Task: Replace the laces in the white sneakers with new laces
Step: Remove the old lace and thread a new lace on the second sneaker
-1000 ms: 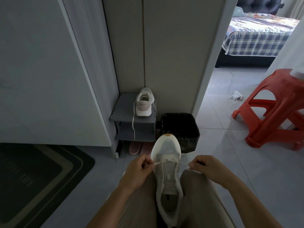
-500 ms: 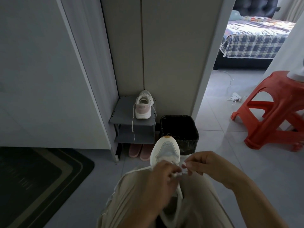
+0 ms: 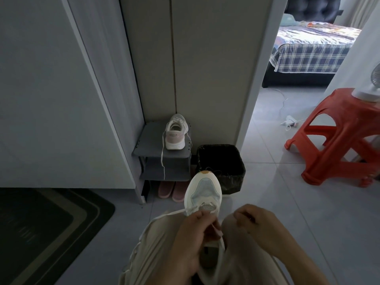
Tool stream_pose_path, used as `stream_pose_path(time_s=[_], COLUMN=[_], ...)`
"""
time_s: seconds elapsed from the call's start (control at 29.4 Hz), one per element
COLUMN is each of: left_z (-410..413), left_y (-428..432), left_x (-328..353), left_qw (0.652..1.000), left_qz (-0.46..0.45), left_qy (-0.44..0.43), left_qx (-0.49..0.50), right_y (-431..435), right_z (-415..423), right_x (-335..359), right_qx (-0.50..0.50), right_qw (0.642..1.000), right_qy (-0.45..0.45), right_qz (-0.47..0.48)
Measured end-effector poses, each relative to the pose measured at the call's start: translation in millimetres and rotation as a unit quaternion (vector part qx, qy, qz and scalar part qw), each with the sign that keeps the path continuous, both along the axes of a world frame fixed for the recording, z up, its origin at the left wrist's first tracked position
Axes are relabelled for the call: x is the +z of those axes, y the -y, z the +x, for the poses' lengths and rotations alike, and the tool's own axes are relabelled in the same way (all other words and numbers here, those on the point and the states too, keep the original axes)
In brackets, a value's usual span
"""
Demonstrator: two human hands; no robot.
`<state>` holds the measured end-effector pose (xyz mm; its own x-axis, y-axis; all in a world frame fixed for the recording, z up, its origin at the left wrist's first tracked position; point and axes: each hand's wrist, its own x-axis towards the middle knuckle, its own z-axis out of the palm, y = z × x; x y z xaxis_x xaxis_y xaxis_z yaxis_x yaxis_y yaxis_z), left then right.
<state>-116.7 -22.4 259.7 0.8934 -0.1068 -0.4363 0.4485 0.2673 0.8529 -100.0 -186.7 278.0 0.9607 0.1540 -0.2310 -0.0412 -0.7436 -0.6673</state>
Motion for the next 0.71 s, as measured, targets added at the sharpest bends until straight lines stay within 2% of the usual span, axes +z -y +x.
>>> stream_pose_path(time_s=[0.07, 0.17, 0.31, 0.37, 0.51, 0.61, 0.71], left_z=[-2.8, -9.5, -11.7, -11.1, -12.7, -15.5, -19.0], left_y=[-6.0, -7.1, -10.8, -13.7, -20.2, -26.5, -42.4], left_x=[-1.8, -10.9, -17.2, -16.6, -10.7, -0.4, 16.7], left_qw=[1.000, 0.996, 0.993, 0.987, 0.962, 0.965, 0.969], left_qz=[-0.005, 0.070, 0.113, 0.154, 0.234, 0.192, 0.151], left_qy=[-0.020, -0.033, 0.006, 0.036, 0.086, 0.082, 0.078], left_qx=[-0.013, -0.036, -0.034, -0.042, -0.111, -0.158, -0.180], right_y=[-9.9, -28.5, -43.0, -46.3, -49.6, -46.9, -36.3], right_z=[2.6, 2.8, 2.0, 0.1, -3.0, -0.3, 8.4], right_x=[-6.3, -11.2, -20.9, -20.2, -11.1, -6.0, -3.6], right_qx=[-0.007, -0.021, -0.064, -0.114, -0.198, -0.225, -0.231], right_qw=[0.999, 0.991, 0.983, 0.965, 0.900, 0.880, 0.883], right_qy=[-0.026, -0.089, -0.110, -0.136, -0.197, -0.195, -0.171], right_qz=[0.040, 0.100, 0.132, 0.195, 0.334, 0.371, 0.371])
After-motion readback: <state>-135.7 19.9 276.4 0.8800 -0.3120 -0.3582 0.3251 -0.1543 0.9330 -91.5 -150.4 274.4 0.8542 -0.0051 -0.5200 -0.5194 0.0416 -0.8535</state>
